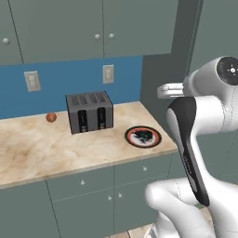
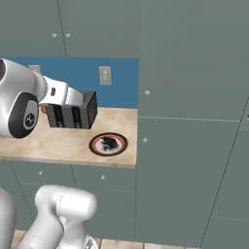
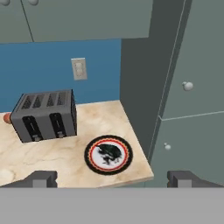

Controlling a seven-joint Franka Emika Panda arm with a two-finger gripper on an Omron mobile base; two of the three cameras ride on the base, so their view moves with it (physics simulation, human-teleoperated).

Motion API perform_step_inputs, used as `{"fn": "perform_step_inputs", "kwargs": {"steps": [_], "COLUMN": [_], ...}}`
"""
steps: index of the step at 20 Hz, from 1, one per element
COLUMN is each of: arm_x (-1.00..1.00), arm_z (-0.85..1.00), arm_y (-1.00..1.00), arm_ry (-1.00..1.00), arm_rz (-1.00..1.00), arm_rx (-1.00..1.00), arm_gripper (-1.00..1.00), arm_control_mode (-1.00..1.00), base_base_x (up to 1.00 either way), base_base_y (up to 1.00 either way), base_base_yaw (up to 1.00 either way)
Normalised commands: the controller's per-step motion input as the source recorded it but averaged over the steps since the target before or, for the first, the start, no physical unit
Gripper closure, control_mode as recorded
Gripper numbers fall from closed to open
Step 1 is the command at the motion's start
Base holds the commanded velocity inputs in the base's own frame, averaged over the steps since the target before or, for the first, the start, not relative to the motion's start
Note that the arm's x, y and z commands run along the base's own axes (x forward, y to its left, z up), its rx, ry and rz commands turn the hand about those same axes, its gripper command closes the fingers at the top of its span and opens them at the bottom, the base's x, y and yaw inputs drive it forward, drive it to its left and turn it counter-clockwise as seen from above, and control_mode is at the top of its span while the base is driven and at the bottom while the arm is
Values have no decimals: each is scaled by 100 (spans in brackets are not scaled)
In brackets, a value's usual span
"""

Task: Pick the eggplant from the counter and place it in the microwave. Then turn on the microwave.

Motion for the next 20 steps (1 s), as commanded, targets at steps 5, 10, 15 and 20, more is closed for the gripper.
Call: {"fn": "perform_step_inputs", "kwargs": {"steps": [5, 10, 15, 20], "arm_x": [0, 0, 0, 0], "arm_z": [0, 0, 0, 0], "arm_y": [0, 0, 0, 0], "arm_ry": [0, 0, 0, 0], "arm_rz": [0, 0, 0, 0], "arm_rx": [0, 0, 0, 0], "arm_gripper": [-100, -100, -100, -100], "arm_control_mode": [100, 100, 100, 100], "base_base_x": [35, 34, 31, 22], "base_base_y": [36, 35, 30, 25], "base_base_yaw": [0, 0, 0, 0]}}
